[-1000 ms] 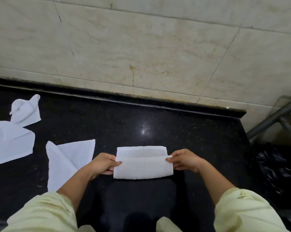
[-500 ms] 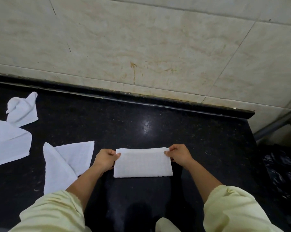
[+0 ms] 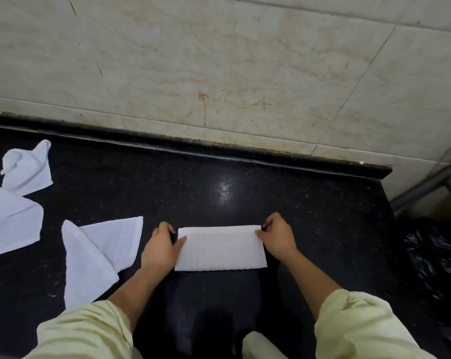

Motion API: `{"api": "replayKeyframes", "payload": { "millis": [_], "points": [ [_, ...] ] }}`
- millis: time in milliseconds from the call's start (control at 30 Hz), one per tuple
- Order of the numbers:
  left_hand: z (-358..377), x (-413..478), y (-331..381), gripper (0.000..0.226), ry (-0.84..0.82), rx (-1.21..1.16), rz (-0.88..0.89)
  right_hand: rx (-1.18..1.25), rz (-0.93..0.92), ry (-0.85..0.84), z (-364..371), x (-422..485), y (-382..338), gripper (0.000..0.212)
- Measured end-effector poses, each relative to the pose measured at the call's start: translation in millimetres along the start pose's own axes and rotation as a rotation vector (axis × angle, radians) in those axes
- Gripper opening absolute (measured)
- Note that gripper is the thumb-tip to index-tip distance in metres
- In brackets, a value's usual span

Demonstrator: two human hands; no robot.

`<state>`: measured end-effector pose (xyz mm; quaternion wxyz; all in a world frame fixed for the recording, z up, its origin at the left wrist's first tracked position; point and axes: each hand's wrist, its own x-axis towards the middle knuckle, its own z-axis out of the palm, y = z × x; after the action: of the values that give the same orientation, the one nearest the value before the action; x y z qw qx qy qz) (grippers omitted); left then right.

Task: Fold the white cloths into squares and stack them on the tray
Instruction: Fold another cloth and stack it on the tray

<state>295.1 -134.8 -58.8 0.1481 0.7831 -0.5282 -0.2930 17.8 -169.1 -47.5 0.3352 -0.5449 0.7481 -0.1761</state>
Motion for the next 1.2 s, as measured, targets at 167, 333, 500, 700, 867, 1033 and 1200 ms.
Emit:
{"api": "replayKeyframes", "payload": {
  "millis": [167,333,500,700,867,1033,1200],
  "points": [
    [10.4,-28.7,-4.3,0.045,-0.014,0.013,0.121,-0.050,-0.148,-0.075,3.3,-20.4,5.1,0.011],
    [18.7,-44.3,-18.2,0.056,-0.088,-0.010,0.118,-0.100,-0.101,-0.127,7.7,-35.6,23.8,0.015],
    [13.7,-42.4,-28.3,0.051,-0.117,-0.129,0.135,-0.050,0.014,-0.059,4.9,-42.0,28.1,0.020],
    [13.5,-41.8,-28.6,0.050,-0.105,-0.197,0.122,0.066,0.149,-0.019,4.2,-46.1,22.3,0.041],
    [13.1,-40.5,-29.2,0.050,-0.107,-0.201,0.120,0.040,0.217,-0.050,8.6,-44.3,15.8,0.024],
    [11.9,-38.8,-28.3,0.050,-0.112,-0.195,0.109,0.015,0.254,-0.092,14.4,-45.7,2.7,0.018],
    [8.7,-38.5,-28.2,0.049,-0.130,-0.201,0.117,0.271,0.328,-0.049,14.8,-47.1,-4.8,0.029]
  ]
}}
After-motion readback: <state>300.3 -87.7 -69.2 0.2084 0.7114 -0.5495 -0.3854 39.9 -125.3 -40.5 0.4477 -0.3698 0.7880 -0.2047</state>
